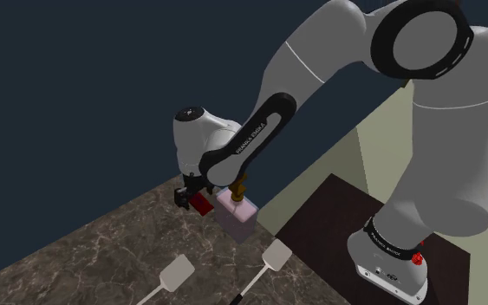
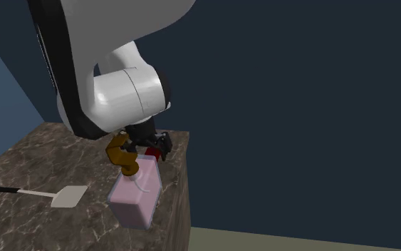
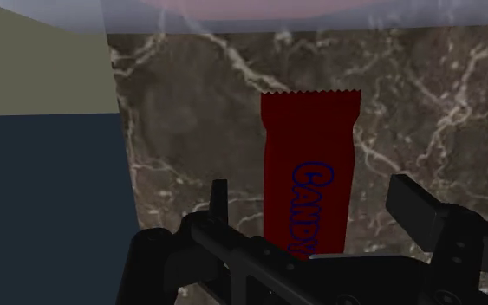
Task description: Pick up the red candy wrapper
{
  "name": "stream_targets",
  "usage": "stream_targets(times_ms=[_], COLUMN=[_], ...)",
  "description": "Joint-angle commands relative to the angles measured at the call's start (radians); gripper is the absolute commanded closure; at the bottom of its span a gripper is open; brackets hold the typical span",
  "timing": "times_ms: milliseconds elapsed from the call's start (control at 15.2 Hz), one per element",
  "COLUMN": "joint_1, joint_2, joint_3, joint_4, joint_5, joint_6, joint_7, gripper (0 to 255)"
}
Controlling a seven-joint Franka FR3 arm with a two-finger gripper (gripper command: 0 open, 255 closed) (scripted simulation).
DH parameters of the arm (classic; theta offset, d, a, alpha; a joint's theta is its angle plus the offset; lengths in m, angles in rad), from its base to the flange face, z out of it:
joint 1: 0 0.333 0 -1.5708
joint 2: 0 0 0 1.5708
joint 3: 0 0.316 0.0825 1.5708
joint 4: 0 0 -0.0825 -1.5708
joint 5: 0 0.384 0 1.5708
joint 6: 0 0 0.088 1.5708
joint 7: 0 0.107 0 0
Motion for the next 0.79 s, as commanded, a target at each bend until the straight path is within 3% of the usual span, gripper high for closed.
stream_targets(times_ms=[0, 726], joint_1=[0.001, -0.004], joint_2=[0.006, -0.017], joint_3=[-0.003, 0.006], joint_4=[0.001, -0.002], joint_5=[-0.003, 0.008], joint_6=[0.005, -0.014], joint_7=[0.001, -0.006], gripper=[255, 255])
